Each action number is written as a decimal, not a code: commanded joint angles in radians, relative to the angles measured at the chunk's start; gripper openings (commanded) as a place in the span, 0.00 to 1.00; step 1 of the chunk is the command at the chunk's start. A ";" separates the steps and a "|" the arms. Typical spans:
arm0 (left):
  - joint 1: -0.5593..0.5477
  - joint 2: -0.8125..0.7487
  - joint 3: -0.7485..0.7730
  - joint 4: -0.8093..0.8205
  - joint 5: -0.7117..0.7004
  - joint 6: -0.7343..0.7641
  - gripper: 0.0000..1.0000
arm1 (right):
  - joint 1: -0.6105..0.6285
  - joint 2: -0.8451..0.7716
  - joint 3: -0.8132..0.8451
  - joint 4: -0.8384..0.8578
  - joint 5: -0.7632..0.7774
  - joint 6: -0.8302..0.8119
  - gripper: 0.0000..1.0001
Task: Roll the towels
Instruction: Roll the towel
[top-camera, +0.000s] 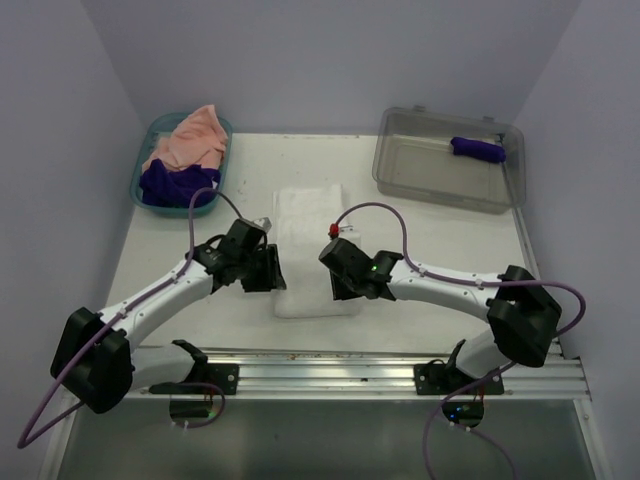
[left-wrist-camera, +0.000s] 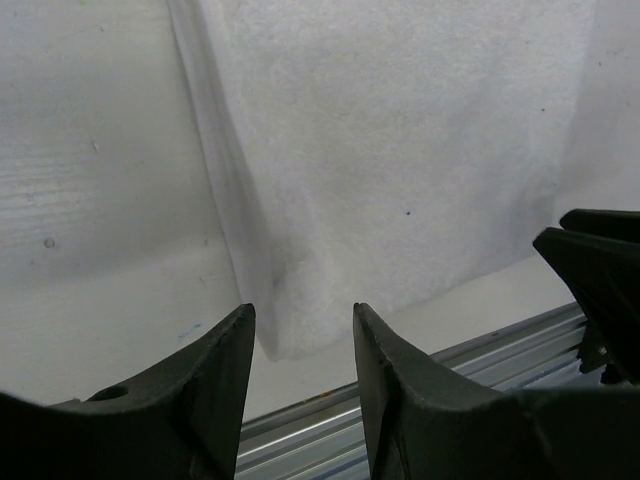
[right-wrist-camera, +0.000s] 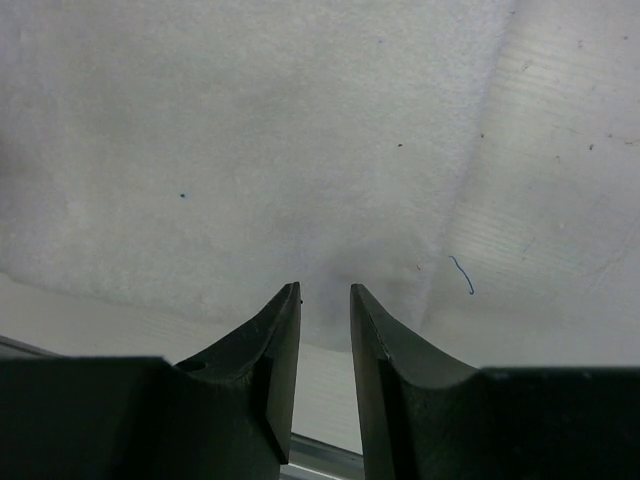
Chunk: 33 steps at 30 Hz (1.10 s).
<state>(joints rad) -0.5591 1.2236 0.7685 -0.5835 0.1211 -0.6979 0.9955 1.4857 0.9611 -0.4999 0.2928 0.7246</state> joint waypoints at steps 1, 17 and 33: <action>-0.004 -0.059 -0.026 0.080 0.075 -0.009 0.47 | -0.011 0.047 0.042 0.035 -0.042 -0.016 0.30; -0.004 0.159 -0.149 0.281 0.086 0.014 0.43 | -0.043 0.064 -0.050 0.100 -0.070 0.035 0.30; -0.007 -0.116 -0.253 0.150 0.086 -0.058 0.59 | -0.081 -0.206 -0.274 0.179 -0.207 0.052 0.55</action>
<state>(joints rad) -0.5598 1.1019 0.5758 -0.4599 0.1730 -0.7242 0.9134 1.2839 0.7166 -0.3889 0.1608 0.7666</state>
